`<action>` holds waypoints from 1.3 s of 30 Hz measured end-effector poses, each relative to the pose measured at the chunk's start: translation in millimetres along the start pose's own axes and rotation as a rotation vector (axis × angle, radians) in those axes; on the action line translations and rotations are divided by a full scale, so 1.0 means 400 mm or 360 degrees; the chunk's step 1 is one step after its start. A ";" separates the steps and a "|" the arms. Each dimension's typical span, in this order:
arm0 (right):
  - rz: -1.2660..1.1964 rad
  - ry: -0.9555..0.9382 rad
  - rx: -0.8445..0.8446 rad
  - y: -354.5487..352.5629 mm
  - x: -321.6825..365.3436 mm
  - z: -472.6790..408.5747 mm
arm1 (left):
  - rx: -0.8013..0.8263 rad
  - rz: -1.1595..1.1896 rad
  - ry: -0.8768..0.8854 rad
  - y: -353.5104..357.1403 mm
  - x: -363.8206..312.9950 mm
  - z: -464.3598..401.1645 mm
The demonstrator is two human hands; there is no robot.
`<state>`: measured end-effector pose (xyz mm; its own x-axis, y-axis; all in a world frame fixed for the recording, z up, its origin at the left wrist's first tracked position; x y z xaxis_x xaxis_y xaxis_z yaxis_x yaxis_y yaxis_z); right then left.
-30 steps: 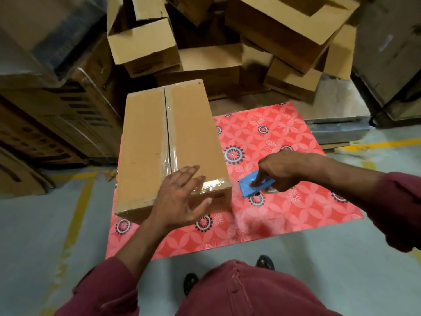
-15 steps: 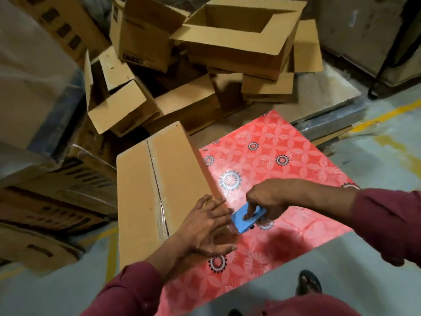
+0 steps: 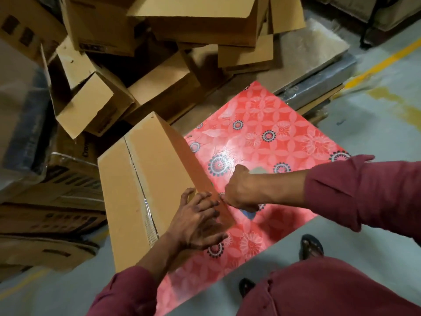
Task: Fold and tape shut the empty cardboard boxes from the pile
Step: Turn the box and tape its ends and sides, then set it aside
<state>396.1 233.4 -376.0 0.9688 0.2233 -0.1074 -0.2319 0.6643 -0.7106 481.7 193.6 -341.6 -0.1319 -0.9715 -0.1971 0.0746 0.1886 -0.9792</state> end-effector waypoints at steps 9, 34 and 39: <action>-0.0717 -0.0279 0.0142 0.232 -0.093 -0.082 | 0.0200 0.0052 -0.0206 0.012 0.018 -0.015; -0.0608 -0.0247 -0.1577 -0.436 0.587 -0.026 | -0.2424 0.1875 -0.1348 -0.022 0.145 0.947; -0.0486 -0.0240 -0.1180 -0.432 0.716 -0.164 | -0.2223 0.2193 -0.1459 0.125 0.166 0.954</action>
<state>719.5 135.8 -329.7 0.9455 0.2376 0.2227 0.2098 0.0784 -0.9746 854.0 83.6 -385.3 -0.2273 0.1350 -0.9644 -0.9510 0.1825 0.2496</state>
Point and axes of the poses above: each hand's wrist, its own z-axis away from the middle knuckle, its own y-axis out of the palm, x = y × z, the point moved 9 cm from there along -z, towards the middle knuckle, and after that the axes turned 7 degrees about z, right-handed, at the moved point
